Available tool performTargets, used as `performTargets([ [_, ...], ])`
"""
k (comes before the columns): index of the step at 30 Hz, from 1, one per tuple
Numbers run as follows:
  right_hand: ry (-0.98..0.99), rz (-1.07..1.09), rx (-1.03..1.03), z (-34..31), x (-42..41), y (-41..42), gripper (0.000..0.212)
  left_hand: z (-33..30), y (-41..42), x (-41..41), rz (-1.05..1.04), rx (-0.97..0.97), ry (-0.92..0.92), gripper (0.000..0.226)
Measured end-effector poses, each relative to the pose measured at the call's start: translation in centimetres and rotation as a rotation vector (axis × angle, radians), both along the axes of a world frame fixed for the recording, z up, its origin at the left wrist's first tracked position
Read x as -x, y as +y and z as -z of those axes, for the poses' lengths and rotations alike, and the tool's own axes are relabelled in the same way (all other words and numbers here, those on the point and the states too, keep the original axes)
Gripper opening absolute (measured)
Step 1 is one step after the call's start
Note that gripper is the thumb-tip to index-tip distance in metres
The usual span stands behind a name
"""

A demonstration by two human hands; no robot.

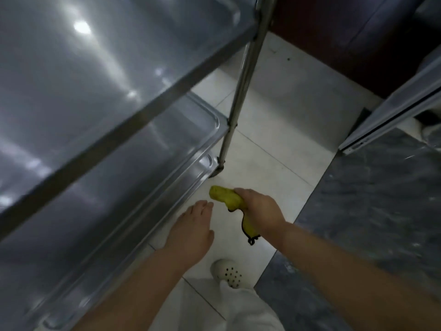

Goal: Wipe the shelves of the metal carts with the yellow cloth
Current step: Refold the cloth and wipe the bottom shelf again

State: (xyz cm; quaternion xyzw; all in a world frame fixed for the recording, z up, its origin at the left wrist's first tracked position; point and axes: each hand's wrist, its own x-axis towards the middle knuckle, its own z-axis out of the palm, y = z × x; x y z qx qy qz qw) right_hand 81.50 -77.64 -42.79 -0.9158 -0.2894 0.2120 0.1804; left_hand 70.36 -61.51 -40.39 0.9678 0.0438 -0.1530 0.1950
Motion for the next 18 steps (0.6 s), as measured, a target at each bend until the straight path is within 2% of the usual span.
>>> performTargets([
  [5, 0.089, -0.063, 0.141, -13.1, 0.4, -0.8, 0.074, -12.3, -1.5, -0.1, -0.034, -0.004, 0.034, 0.058],
  [10, 0.065, -0.091, 0.089, -24.2, 0.4, -0.9, 0.065, -22.7, -1.7, 0.2, -0.174, 0.089, 0.011, 0.056],
  [14, -0.024, -0.175, 0.067, -30.6, 0.5, -0.3, 0.058, -29.1, -1.0, 1.1, -0.325, 0.145, -0.021, 0.047],
  [18, -0.150, -0.319, 0.005, -35.8, 0.7, 0.9, 0.053, -33.9, -0.1, 2.5, -0.485, 0.093, -0.059, 0.037],
])
